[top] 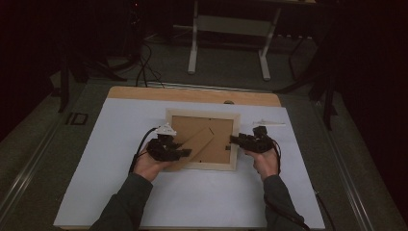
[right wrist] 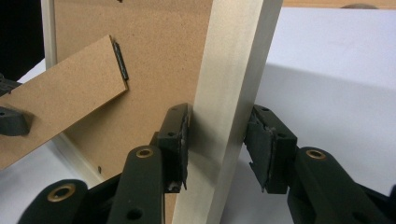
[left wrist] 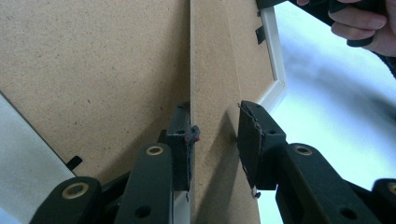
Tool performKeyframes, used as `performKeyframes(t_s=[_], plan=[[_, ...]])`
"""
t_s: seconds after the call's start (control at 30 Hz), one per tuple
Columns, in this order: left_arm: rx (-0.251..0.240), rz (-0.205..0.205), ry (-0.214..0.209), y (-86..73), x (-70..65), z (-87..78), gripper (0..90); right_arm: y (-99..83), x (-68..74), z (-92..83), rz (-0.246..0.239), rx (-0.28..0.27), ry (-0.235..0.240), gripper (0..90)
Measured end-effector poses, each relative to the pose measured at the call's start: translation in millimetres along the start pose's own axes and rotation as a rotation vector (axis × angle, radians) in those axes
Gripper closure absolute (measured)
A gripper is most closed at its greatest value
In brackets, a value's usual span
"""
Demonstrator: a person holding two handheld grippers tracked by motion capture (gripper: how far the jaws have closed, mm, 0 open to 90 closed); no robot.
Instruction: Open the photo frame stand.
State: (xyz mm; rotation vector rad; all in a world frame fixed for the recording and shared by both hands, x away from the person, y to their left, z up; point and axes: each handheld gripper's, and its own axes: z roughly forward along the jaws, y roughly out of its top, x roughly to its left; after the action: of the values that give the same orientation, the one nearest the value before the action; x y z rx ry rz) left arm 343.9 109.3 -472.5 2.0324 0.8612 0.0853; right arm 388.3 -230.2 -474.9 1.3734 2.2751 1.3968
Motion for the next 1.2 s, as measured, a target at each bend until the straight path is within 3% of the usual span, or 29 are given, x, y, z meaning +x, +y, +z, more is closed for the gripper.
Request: performKeyframes(t_s=[0.43, 1.2], plan=[[-0.004, 0.038, 0.028, 6.2, -2.4, 0.6, 70.6, 6.8, 1.2, -7.3, -0.015, -0.023, -0.013, 61.2], [-0.017, 0.065, 0.070, 13.5, -4.4, 1.4, 74.0, 15.2, 7.6, -13.6, -0.050, -0.059, -0.054, 62.3]])
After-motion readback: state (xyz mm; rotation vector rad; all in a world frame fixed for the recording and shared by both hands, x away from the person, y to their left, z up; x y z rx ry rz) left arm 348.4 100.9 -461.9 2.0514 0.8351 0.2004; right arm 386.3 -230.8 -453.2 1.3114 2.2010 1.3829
